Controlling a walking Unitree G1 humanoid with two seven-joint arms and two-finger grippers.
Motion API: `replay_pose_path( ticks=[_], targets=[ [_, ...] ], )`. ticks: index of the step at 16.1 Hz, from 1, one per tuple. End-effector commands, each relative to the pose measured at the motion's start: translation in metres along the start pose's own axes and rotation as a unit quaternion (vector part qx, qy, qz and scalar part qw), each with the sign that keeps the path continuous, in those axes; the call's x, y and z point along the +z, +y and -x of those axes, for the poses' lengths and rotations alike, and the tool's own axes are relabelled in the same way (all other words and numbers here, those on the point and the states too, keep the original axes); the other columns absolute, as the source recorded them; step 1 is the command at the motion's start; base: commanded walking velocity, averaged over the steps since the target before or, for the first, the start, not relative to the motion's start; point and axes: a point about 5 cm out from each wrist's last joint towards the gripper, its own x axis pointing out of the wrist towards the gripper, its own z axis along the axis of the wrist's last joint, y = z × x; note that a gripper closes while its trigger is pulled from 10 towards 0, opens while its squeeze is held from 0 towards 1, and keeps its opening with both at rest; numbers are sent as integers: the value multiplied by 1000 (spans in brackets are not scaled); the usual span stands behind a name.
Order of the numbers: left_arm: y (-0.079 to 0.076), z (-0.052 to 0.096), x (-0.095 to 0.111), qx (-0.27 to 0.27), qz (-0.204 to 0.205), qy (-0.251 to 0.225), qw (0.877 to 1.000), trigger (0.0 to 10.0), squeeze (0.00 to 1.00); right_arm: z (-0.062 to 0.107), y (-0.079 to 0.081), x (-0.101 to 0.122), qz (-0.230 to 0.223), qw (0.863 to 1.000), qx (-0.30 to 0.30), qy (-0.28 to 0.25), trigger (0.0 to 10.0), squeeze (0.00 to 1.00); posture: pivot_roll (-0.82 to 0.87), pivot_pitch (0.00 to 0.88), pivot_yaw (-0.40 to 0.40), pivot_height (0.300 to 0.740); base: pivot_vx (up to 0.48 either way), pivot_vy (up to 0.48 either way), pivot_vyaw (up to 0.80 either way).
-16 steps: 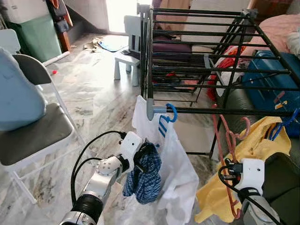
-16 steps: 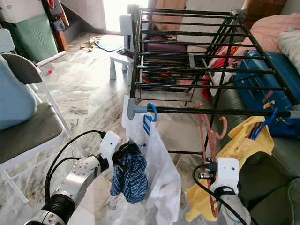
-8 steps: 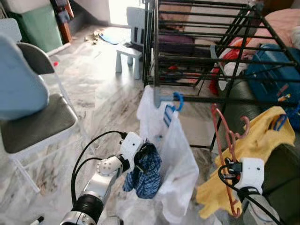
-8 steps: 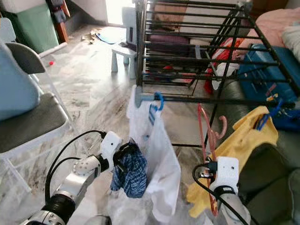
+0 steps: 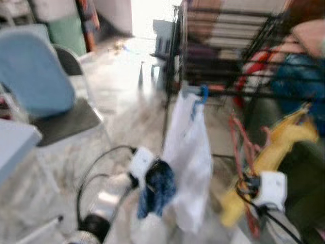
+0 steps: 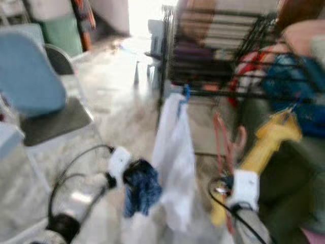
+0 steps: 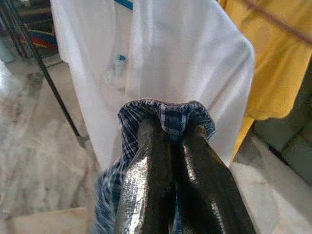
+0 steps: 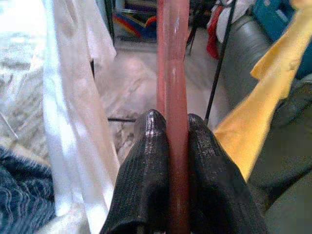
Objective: Hang hanger
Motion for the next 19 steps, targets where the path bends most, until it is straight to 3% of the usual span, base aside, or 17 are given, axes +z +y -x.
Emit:
replay_pose_path(
  ticks=[1,19],
  targets=[
    [-3,-4,7,-7,-8,-11,1000,10000,0,0,-6,1,7,1000,-8,1,10000,0,54,0,-53,740,-296,0,0],
    [-2,-4,7,-4,-12,-11,1000,10000,0,-2,-5,4,8,1000,-7,2,10000,0,54,0,-52,740,-277,0,0]
  ],
)
